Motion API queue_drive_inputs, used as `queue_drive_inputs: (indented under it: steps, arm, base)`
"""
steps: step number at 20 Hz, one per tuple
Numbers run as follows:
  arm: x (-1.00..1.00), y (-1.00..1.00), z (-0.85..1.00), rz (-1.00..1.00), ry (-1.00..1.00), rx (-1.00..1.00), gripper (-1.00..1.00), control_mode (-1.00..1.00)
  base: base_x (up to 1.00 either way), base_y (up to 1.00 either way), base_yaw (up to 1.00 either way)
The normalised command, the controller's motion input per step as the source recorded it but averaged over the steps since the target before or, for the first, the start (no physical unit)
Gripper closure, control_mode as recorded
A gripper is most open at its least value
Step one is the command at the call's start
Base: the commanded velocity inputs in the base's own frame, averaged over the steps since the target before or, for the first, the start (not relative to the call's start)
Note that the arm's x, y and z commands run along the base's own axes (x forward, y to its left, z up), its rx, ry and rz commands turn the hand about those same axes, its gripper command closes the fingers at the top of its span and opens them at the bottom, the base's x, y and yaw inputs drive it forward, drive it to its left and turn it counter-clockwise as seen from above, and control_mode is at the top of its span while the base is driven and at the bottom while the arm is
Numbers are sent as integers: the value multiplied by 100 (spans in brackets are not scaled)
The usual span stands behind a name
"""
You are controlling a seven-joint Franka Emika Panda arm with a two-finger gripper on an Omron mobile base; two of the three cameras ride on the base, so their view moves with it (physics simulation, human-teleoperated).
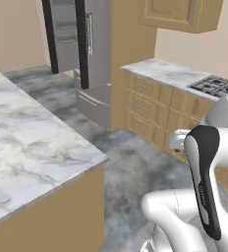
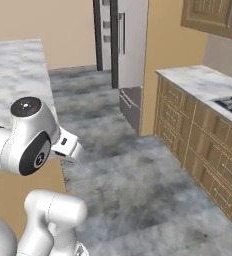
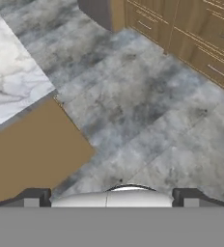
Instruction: Pick up the apple and orange from the fridge and place one fruit on each plate on the dining counter.
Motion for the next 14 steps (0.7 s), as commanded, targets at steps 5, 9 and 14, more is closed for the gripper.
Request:
queue_drive_inputs:
  steps: [5,9,14]
  arm:
    - [0,0,0,0,0,0,-100,100]
    - [0,0,0,0,0,0,-100,100]
    - [0,0,0,0,0,0,-100,100]
  base:
    - [100,-68,58]
    - [100,-64,64]
    - [100,-73,61]
